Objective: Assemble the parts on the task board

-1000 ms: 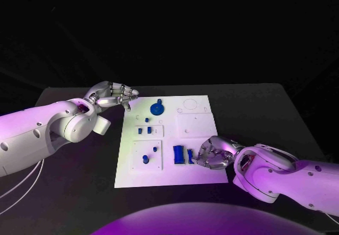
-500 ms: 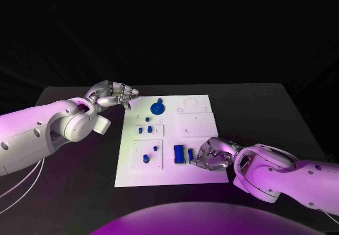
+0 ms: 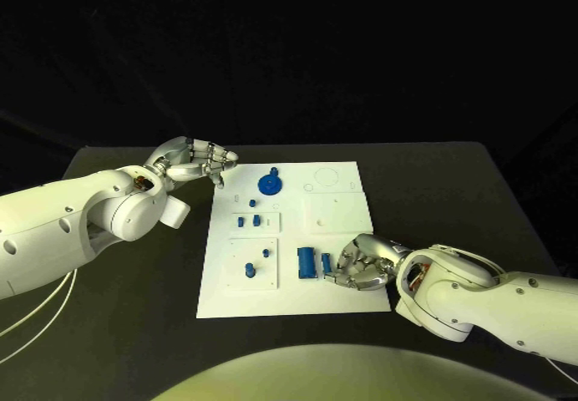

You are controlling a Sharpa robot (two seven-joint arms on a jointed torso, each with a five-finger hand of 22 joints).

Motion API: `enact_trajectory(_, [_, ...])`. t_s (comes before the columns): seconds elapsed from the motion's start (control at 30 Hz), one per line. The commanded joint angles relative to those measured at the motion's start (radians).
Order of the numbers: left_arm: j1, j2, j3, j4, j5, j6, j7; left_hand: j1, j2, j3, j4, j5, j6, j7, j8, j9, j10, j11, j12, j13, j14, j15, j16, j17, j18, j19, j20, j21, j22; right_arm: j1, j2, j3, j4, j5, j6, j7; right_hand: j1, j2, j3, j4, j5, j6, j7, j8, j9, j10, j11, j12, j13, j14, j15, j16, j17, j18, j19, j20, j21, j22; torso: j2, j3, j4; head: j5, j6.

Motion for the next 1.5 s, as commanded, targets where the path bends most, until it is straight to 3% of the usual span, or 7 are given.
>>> enact_trajectory(0.03, [0.000,0.001,0.001,0.001,-0.002,0.003,0.011,-0.001,0.007,0.001,-0.004,0.005,-0.005,0.002,0.003,0.001,-0.008,0.000,0.007,0.000,-0.008,0.003,0.006,0.001,0.015,-0.003,0.007,-0.002,-0.001,-0.002,0.003,-0.001,-0.011,0.008,0.001,-0.011,0.001,0.005,-0.004,0.002,0.004,0.005,0.003,-0.007,-0.002,0.039,-0.005,0.006,0.152,0.077,-0.008,0.005,0.134,-0.010,0.050,-0.006,0.000,0.217,0.001,0.0002,-0.0009,0.000,0.000])
enact_trajectory(0.37, [0.000,0.000,0.001,0.001,-0.002,0.004,0.010,-0.001,0.007,0.001,-0.004,0.005,-0.005,0.002,0.003,0.001,-0.008,0.000,0.007,0.000,-0.008,0.003,0.006,0.001,0.015,-0.003,0.007,-0.002,-0.001,-0.002,0.004,-0.001,-0.007,0.020,0.011,0.000,0.001,0.005,-0.005,0.003,0.004,0.005,0.003,-0.007,-0.002,0.039,-0.005,0.005,0.151,0.076,-0.008,0.004,0.132,-0.010,0.049,-0.006,-0.001,0.217,-0.001,-0.0008,-0.0014,0.000,0.000])
enact_trajectory(0.7, [0.000,-0.001,0.001,0.001,-0.002,0.004,0.008,-0.001,0.007,0.001,-0.004,0.005,-0.005,0.002,0.003,0.001,-0.008,0.000,0.007,0.000,-0.008,0.003,0.006,0.001,0.015,-0.003,0.007,-0.002,-0.001,-0.002,-0.001,-0.001,0.012,0.037,0.023,0.039,0.040,-0.026,-0.035,-0.021,0.003,0.001,0.003,-0.010,-0.003,0.037,-0.004,0.003,0.150,0.076,-0.008,0.002,0.128,-0.009,0.046,-0.006,-0.010,0.214,-0.001,-0.0010,-0.0010,-0.001,0.000])
enact_trajectory(1.2, [0.000,-0.001,0.001,0.002,-0.001,-0.004,0.018,-0.001,0.007,0.001,-0.004,0.005,-0.005,0.002,0.003,0.001,-0.008,0.000,0.007,0.000,-0.008,0.003,0.006,0.001,0.015,-0.003,0.007,-0.002,-0.001,0.009,-0.025,0.001,0.008,0.089,-0.064,0.100,0.041,-0.020,-0.042,-0.015,0.004,-0.003,0.006,-0.015,-0.006,0.028,-0.003,-0.015,0.138,0.073,-0.007,-0.003,0.116,-0.005,0.040,-0.005,-0.029,0.209,-0.003,-0.0017,-0.0013,-0.002,0.007])
enact_trajectory(1.37, [0.000,0.001,0.001,0.000,0.030,-0.021,0.047,-0.003,0.007,0.001,-0.003,0.004,-0.006,0.003,0.003,0.002,-0.010,0.001,0.010,-0.001,-0.008,0.003,0.006,0.001,0.015,-0.004,0.007,-0.001,0.000,0.050,-0.026,0.001,-0.038,0.262,-0.119,0.246,0.063,-0.013,-0.053,-0.016,0.005,-0.038,0.022,-0.039,-0.015,0.000,0.011,-0.064,0.104,0.060,0.004,-0.029,0.063,0.012,0.010,0.003,-0.123,0.184,-0.011,-0.0069,-0.0020,-0.007,0.020])
enact_trajectory(1.43, [0.000,0.004,0.001,-0.004,0.060,-0.031,0.070,-0.005,0.007,0.000,-0.002,0.004,-0.005,0.003,0.004,0.002,-0.009,0.001,0.011,-0.001,-0.008,0.004,0.007,0.001,0.015,-0.004,0.007,-0.001,0.000,0.072,-0.017,0.001,-0.085,0.365,-0.131,0.320,0.085,-0.008,-0.054,-0.023,0.006,-0.052,0.029,-0.048,-0.017,-0.018,0.018,-0.093,0.085,0.052,0.010,-0.046,0.032,0.023,-0.012,0.009,-0.185,0.168,-0.018,-0.0107,-0.0027,-0.009,0.027])
enact_trajectory(1.5, [0.000,0.010,0.001,-0.011,0.102,-0.040,0.101,-0.010,0.008,-0.001,0.002,0.004,-0.005,0.003,0.004,0.003,-0.006,0.001,0.014,0.000,-0.011,0.004,0.005,0.000,0.014,-0.007,0.008,-0.003,-0.001,0.100,0.002,0.001,-0.159,0.514,-0.138,0.419,0.115,-0.005,-0.060,-0.031,0.005,-0.076,0.041,-0.061,-0.019,-0.079,0.029,-0.194,0.014,0.027,0.020,-0.098,-0.055,0.045,-0.056,0.017,-0.313,0.131,-0.027,-0.0168,-0.0020,-0.012,0.047])
